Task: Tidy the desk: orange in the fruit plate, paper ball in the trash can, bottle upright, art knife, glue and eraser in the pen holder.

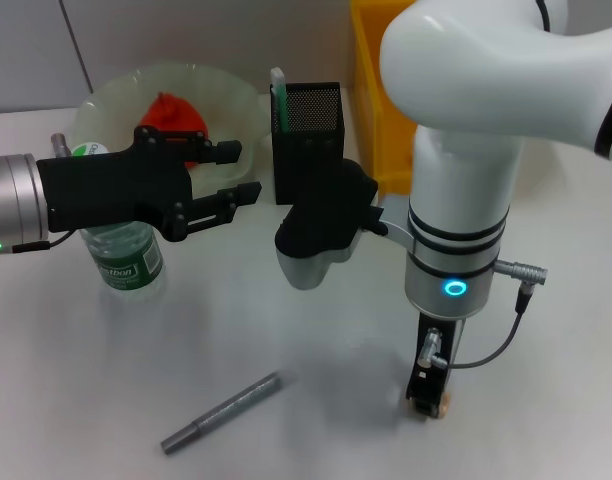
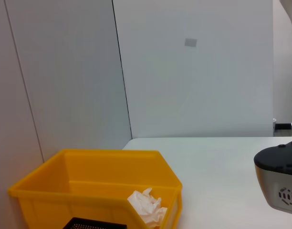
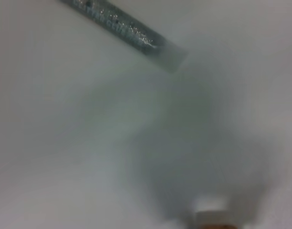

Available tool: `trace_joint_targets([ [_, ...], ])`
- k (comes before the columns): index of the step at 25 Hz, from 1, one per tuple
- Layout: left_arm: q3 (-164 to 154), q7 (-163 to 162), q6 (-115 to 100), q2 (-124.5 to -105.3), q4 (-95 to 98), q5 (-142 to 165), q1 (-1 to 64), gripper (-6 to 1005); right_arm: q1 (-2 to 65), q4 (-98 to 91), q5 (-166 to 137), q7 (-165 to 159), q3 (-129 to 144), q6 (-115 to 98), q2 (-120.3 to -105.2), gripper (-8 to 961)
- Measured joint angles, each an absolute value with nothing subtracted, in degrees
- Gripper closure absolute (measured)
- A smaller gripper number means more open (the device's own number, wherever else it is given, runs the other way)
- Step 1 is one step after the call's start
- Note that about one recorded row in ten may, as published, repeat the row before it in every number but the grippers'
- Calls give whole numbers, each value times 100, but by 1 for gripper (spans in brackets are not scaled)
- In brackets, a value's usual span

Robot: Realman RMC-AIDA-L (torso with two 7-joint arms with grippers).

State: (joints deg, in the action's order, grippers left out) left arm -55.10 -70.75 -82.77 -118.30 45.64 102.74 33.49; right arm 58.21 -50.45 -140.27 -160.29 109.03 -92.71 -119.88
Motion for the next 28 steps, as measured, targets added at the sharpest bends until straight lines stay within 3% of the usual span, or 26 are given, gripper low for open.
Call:
trace_joint_targets([
  [13, -5511, -7071, -8293, -11830, 4607, 10274, 3321, 534, 5583, -5756, -14468, -16031, 10268, -9416, -11938, 699],
  [28, -5487, -7057, -8270, -11821, 4604, 10256, 3295, 534, 4235, -8533, -15508, -16140, 9515, -8313, -11934, 700],
])
